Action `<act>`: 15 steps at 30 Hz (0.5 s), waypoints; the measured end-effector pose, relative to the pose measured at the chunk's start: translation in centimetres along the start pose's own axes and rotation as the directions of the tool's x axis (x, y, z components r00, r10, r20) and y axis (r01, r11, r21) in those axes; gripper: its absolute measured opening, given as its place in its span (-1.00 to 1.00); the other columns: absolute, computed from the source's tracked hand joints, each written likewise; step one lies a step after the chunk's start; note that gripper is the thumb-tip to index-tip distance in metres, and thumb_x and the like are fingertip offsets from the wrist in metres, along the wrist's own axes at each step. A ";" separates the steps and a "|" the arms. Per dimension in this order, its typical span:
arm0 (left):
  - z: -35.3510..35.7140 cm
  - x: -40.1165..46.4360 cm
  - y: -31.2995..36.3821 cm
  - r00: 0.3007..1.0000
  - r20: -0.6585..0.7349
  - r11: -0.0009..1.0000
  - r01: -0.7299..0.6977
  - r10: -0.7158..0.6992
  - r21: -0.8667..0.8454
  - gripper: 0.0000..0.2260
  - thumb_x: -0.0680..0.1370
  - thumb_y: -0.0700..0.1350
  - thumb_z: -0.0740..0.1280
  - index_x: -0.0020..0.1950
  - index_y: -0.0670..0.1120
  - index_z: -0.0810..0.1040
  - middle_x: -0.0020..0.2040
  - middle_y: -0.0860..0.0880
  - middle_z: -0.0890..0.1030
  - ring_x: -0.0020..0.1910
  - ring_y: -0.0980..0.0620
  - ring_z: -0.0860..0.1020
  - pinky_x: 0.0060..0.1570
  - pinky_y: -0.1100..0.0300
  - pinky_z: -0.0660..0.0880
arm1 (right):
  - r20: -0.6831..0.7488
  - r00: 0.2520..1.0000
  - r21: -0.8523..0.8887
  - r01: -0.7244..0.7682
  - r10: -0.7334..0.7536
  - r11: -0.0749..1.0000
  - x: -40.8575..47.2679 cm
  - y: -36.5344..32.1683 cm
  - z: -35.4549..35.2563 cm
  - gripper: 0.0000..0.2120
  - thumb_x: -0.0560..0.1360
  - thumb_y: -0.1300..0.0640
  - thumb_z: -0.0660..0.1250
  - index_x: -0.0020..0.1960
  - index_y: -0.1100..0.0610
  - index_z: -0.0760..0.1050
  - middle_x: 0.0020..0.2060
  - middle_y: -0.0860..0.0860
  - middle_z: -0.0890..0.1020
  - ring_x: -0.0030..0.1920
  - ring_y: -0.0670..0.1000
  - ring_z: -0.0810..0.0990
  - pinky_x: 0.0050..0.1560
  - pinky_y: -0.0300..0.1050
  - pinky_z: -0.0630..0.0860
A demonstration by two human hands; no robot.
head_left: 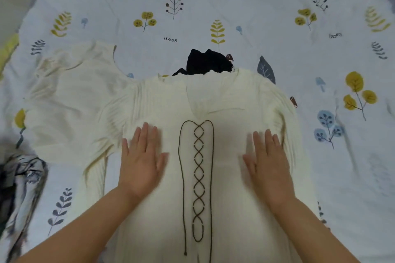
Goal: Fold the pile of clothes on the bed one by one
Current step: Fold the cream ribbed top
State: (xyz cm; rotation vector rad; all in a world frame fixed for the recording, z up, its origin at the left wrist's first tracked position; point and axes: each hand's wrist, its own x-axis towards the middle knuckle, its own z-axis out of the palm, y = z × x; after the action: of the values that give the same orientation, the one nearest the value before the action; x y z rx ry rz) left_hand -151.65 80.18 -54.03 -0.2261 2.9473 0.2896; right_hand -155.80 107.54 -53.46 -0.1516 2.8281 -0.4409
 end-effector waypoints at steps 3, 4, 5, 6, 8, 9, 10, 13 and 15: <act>0.9 -5.3 1.4 0.996 0.002 0.996 -0.092 0.092 -0.001 -0.44 0.56 0.13 -0.01 0.49 -0.14 0.21 0.48 -0.18 0.24 0.46 -0.17 0.17 0.34 -0.18 0.08 | -0.066 0.998 0.000 0.023 -0.023 1.000 -6.4 -1.5 1.5 -0.44 0.59 -0.15 -0.05 0.49 0.08 -0.03 0.48 0.18 0.04 0.48 0.13 -0.03 0.43 0.13 0.04; 1.5 -7.2 1.4 0.993 0.042 0.994 -0.106 0.106 0.001 -0.46 0.57 0.13 -0.02 0.48 -0.12 0.23 0.47 -0.16 0.25 0.45 -0.16 0.18 0.35 -0.19 0.10 | -0.052 0.998 -0.021 0.033 -0.034 0.999 -8.4 -1.9 2.3 -0.45 0.59 -0.14 -0.05 0.49 0.12 0.09 0.45 0.23 0.15 0.46 0.21 0.11 0.36 0.18 0.15; 2.2 -9.1 1.3 0.989 0.093 0.993 -0.120 0.118 0.015 -0.47 0.59 0.14 -0.06 0.47 -0.11 0.25 0.46 -0.15 0.27 0.45 -0.15 0.19 0.39 -0.16 0.08 | -0.013 0.998 -0.059 0.054 -0.055 0.997 -10.1 -2.2 3.0 -0.45 0.59 -0.13 -0.10 0.46 0.14 0.19 0.41 0.27 0.26 0.41 0.26 0.23 0.29 0.22 0.25; 2.7 -10.7 0.9 0.982 0.142 0.990 -0.134 0.127 0.044 -0.47 0.61 0.15 -0.13 0.45 -0.10 0.27 0.44 -0.14 0.31 0.43 -0.15 0.20 0.41 -0.12 0.02 | 0.027 0.997 -0.102 0.076 -0.074 0.992 -11.7 -2.3 3.8 -0.45 0.60 -0.13 -0.18 0.43 0.15 0.26 0.36 0.28 0.34 0.38 0.27 0.29 0.27 0.23 0.30; 3.3 -13.1 -0.1 0.966 0.229 0.987 -0.142 0.121 0.080 -0.43 0.61 0.16 -0.23 0.40 -0.08 0.35 0.38 -0.13 0.42 0.38 -0.18 0.30 0.38 0.00 -0.09 | 0.103 0.992 -0.182 0.096 -0.078 0.979 -14.1 -2.0 5.2 -0.37 0.60 -0.12 -0.32 0.37 0.11 0.36 0.31 0.24 0.43 0.37 0.20 0.30 0.33 0.18 0.28; 3.3 -13.7 -0.4 0.963 0.244 0.988 -0.137 0.116 0.073 -0.39 0.61 0.15 -0.25 0.37 -0.09 0.42 0.34 -0.13 0.47 0.34 -0.19 0.39 0.38 0.02 -0.07 | 0.125 0.990 -0.181 0.095 -0.073 0.979 -14.7 -1.9 5.6 -0.34 0.61 -0.11 -0.33 0.34 0.11 0.43 0.29 0.23 0.45 0.36 0.16 0.31 0.35 0.15 0.26; 3.0 -14.1 -0.6 0.966 0.233 0.990 -0.129 0.113 0.052 -0.37 0.61 0.14 -0.25 0.32 -0.10 0.49 0.31 -0.13 0.50 0.28 -0.18 0.47 0.39 -0.01 0.03 | 0.119 0.990 -0.168 0.092 -0.072 0.981 -14.9 -1.9 5.7 -0.37 0.62 -0.09 -0.26 0.32 0.14 0.47 0.30 0.23 0.46 0.36 0.19 0.34 0.36 0.14 0.26; 2.0 -14.5 -1.0 0.985 0.143 0.994 -0.093 0.099 -0.051 -0.38 0.62 0.10 -0.16 0.11 -0.20 0.62 0.14 -0.21 0.61 0.08 -0.17 0.60 0.10 -0.13 0.48 | 0.053 0.998 -0.087 0.043 -0.038 0.995 -14.7 -3.2 5.4 -0.67 0.55 0.00 0.20 0.12 0.19 0.58 0.14 0.22 0.58 0.13 0.26 0.56 0.10 0.12 0.49; 1.3 -15.0 -1.3 0.992 0.073 0.990 -0.091 0.099 -0.104 -0.55 0.56 0.01 0.04 -0.01 -0.24 0.63 0.02 -0.25 0.63 -0.04 -0.19 0.64 -0.08 -0.10 0.55 | 0.053 0.999 -0.041 0.009 -0.007 0.999 -14.7 -4.7 4.8 -0.76 0.51 -0.04 0.23 -0.13 0.10 0.56 -0.14 0.06 0.58 -0.13 0.08 0.56 -0.18 -0.09 0.47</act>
State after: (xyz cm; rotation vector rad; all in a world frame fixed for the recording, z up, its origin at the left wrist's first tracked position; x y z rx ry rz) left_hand -136.61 81.19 -52.74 -0.0854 2.8740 0.4503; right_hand -140.10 103.82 -52.66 -0.1797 2.7863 -0.3752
